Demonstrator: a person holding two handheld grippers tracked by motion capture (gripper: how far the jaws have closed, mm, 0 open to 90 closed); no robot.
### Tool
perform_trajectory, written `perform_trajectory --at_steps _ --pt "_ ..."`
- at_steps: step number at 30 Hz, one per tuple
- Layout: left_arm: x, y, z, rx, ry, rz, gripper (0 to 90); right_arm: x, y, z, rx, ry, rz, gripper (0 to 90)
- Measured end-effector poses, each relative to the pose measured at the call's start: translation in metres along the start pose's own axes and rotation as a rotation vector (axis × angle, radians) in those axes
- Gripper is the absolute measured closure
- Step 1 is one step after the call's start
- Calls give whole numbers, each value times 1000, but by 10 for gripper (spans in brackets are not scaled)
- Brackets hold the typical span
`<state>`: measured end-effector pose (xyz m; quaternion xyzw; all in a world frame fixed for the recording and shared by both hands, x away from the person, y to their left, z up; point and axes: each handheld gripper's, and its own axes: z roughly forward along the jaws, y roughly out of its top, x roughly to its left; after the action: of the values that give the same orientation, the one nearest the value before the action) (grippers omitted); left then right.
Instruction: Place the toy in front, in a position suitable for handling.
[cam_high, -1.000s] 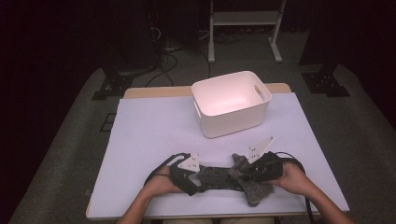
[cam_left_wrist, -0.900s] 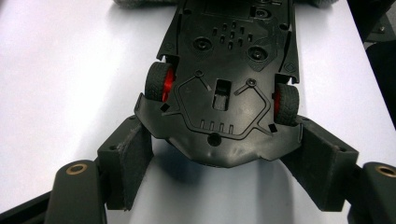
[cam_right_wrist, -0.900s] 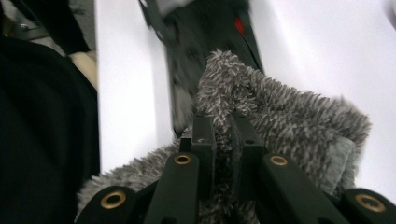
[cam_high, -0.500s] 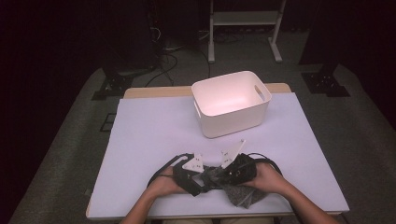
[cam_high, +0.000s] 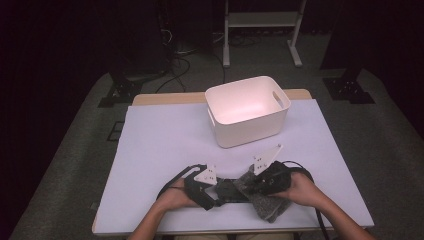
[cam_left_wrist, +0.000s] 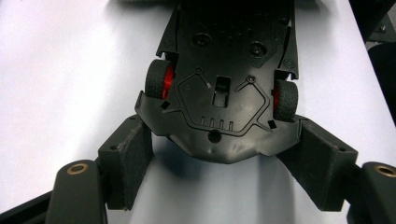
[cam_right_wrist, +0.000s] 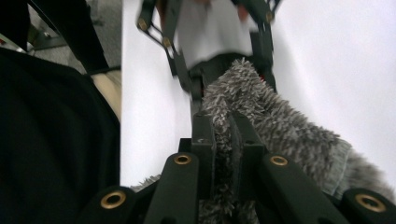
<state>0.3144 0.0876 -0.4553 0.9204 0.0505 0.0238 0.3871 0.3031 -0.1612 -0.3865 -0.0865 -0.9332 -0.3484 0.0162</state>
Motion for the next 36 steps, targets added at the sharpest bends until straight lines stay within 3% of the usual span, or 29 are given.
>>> perform_trajectory --at_steps 4,6,7,10,13,15,16,21,25,28,34,36 --pt "0 -1 -1 -1 1 -9 296 2 14 -1 -15 14 -18 811" --pt "3 -2 -2 -6 -8 -36 356 4 23 11 17 22 -43 811" --pt "3 -2 -2 -6 -8 -36 354 4 23 11 17 22 -43 811" --pt "3 -2 -2 -5 -11 -37 353 6 31 35 65 46 -70 811" --pt "2 -2 -2 0 -11 -24 333 4 33 45 108 37 -93 811" --pt "3 -2 -2 -2 -6 -20 268 2 32 44 103 32 -83 811" --pt "6 -1 -5 -15 4 -37 252 1 32 43 95 27 -79 811" --pt "11 0 -5 -52 -5 -37 203 -1 37 44 82 18 -74 810" --pt "11 -1 2 -27 -18 -11 222 -4 43 53 84 26 -81 809" --pt "11 -4 2 -46 -35 -25 238 -5 41 59 119 28 -87 810" --pt "10 -4 2 -72 -36 -39 238 -9 34 48 149 2 -75 812" --pt "9 -4 3 -65 -31 -27 238 -8 35 48 148 3 -75 811"
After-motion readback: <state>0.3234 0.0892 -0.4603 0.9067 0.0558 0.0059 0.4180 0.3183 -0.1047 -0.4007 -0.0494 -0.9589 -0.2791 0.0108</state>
